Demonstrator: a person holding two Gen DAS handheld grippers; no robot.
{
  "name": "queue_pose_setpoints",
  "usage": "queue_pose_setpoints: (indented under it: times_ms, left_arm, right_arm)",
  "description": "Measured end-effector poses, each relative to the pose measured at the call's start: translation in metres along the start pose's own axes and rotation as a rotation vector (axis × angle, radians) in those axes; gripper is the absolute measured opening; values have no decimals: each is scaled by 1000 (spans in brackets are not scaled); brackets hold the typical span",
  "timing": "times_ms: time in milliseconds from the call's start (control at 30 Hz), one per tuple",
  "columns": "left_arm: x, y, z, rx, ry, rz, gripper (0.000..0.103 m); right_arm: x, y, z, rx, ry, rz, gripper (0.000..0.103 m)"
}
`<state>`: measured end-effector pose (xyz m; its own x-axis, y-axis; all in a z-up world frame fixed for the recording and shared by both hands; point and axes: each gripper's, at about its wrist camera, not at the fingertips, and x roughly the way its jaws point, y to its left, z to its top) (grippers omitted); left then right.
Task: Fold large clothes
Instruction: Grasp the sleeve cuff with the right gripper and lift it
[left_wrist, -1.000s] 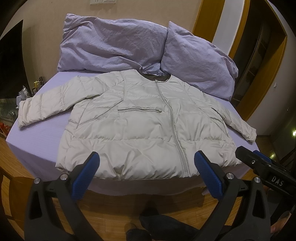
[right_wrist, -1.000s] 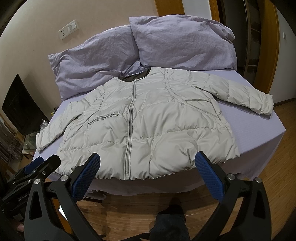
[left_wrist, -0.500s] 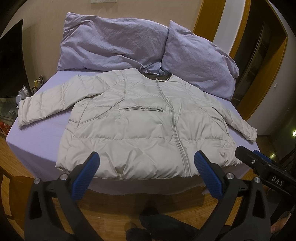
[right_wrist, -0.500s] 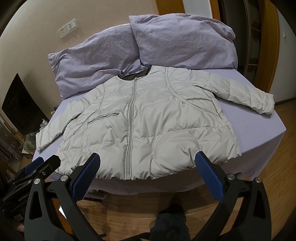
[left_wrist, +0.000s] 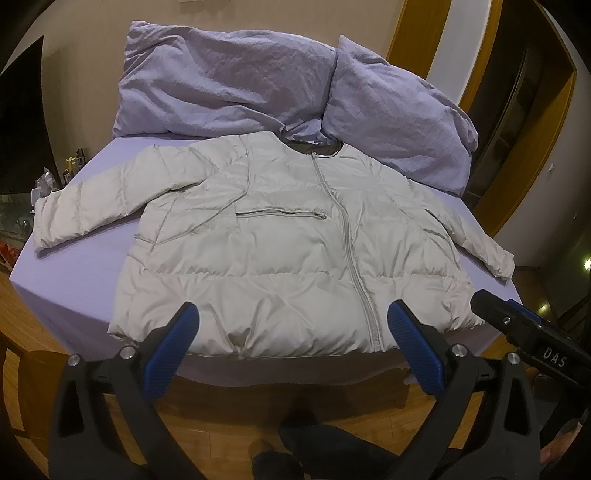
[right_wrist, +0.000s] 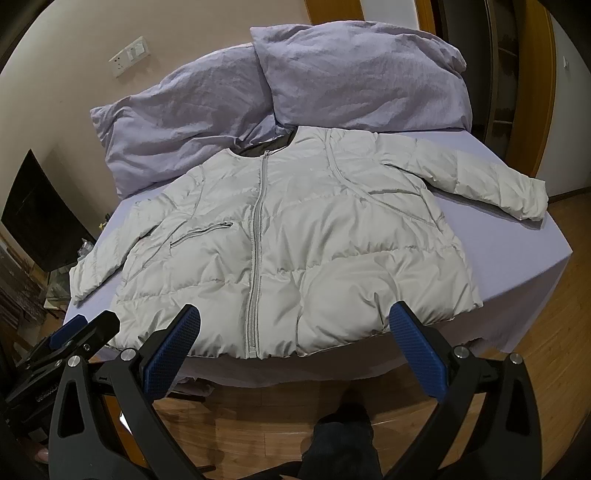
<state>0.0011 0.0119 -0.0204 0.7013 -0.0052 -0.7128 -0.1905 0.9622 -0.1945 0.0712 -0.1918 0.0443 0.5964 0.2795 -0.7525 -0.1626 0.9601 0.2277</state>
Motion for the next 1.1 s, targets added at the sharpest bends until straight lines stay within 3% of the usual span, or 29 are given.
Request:
queue_pose_setpoints:
  times_ms: [133,167,200,433,600,733,867,1100]
  left_arm:
    - [3,-3,5,-3,9,0,101]
    - [4,-3,6,-6,11,1,101]
    - [6,-3,6,-8,13,1,101]
    - [26,-4,19,-20,44,21,101]
    - [50,-7,36,-8,62,63,101]
    - [75,-8,55,-1,73,105,101]
    - [99,-7,73,-12,89,144,101]
    - [133,-4,96,-43,118,206,101]
  right_arm:
    - [2,-2,2,3,4,-1,102]
    - [4,-10,2,65,21,-37,102]
    - [5,-7,8,-13,-20,25,102]
    - [20,-43,26,74,6,-67,102]
    - [44,-117,58,212,35,-157,102]
    - [73,-193,86,339,61,-276,101]
    - [97,-265,110,455,85,-404,94]
    - [113,-371,122,670,113,-533,90]
